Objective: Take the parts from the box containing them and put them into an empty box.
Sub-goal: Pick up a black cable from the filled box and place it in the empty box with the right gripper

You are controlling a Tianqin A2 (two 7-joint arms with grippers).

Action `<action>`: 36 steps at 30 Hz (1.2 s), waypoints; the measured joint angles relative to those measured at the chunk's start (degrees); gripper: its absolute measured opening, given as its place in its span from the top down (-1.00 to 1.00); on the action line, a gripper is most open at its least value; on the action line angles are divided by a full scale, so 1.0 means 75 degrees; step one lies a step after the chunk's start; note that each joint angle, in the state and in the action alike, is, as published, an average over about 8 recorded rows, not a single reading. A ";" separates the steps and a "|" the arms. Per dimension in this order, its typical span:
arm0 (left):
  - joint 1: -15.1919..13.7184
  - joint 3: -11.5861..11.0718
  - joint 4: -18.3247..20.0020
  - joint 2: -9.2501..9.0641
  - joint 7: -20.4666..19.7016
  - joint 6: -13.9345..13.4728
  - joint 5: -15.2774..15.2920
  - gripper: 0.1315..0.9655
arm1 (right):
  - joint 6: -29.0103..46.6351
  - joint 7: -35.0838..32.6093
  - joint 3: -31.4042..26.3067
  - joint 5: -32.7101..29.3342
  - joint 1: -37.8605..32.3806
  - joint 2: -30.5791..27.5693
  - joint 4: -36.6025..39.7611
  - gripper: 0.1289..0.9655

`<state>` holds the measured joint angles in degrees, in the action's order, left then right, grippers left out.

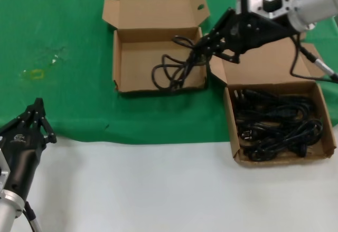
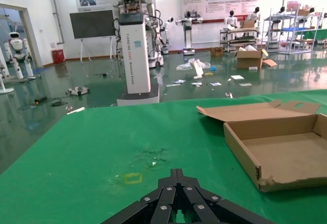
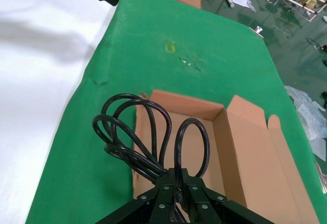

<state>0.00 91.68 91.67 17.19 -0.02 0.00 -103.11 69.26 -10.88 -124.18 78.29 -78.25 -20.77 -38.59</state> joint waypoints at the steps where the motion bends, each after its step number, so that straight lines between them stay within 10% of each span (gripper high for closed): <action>1: 0.0000 0.0000 0.0000 0.0000 0.0000 0.0000 0.0000 0.97 | -0.0046 0.0005 -0.0025 -0.0024 -0.0039 0.0093 0.0085 0.90; 22: 0.0000 0.0000 0.0000 0.0000 0.0000 0.0000 0.0000 0.97 | -0.1673 -0.1671 0.0200 0.0036 -0.1378 0.2171 0.4409 0.90; 36: 0.0000 0.0000 0.0000 0.0000 0.0000 0.0000 0.0000 0.97 | -0.2863 -0.1867 0.0429 0.0086 -0.1338 0.2591 0.5028 0.90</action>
<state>0.00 91.68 91.67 17.19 -0.02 0.00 -103.12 47.79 -24.88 -120.96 78.93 -88.29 -1.34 -0.89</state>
